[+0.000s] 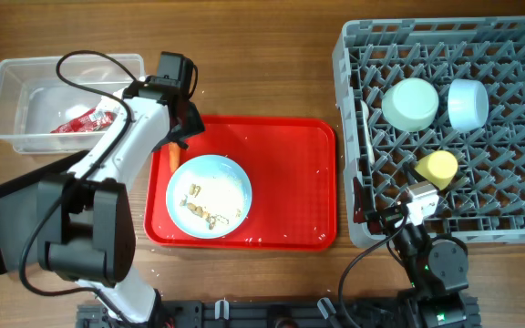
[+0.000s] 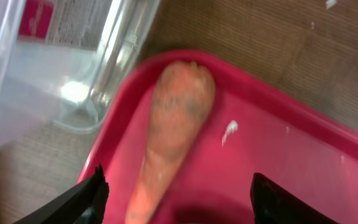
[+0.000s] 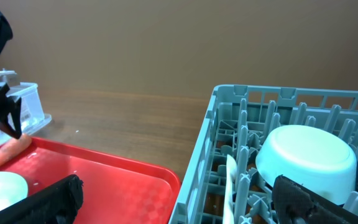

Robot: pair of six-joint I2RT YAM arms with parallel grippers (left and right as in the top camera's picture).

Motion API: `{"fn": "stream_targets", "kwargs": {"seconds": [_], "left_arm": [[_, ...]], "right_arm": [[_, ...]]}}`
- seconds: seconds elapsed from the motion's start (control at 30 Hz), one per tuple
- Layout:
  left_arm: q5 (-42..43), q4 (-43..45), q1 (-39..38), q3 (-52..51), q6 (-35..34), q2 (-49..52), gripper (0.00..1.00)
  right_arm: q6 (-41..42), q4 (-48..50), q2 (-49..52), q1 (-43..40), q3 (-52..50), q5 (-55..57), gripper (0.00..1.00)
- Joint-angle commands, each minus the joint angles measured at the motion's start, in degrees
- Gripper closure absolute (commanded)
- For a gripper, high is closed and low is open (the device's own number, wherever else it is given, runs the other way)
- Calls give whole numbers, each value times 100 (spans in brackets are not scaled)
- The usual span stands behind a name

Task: Sort waste into correct bins and load items into the dishwasher rack
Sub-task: 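Grasp the carrot with the left gripper and place it on black tray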

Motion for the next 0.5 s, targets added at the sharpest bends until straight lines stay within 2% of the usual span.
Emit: {"fn": "stream_targets", "kwargs": {"seconds": [0.0, 0.17, 0.23, 0.33, 0.4, 0.47], "left_arm": [[-146, 306, 70, -153, 321, 286, 29], [-173, 459, 120, -164, 358, 800, 42], [-168, 444, 118, -164, 358, 872, 67], [-400, 424, 125, -160, 361, 822, 75], [-671, 181, 125, -44, 356, 686, 85], [-894, -170, 125, 282, 354, 352, 87]], "right_arm": [[-70, 20, 13, 7, -4, 79, 1], [-70, 20, 13, 7, -4, 79, 0], [-70, 20, 13, 7, -4, 79, 0], [-70, 20, 13, 7, -4, 79, 0], [-70, 20, 13, 7, -4, 79, 0], [-70, 20, 13, 7, -4, 79, 0]]}}
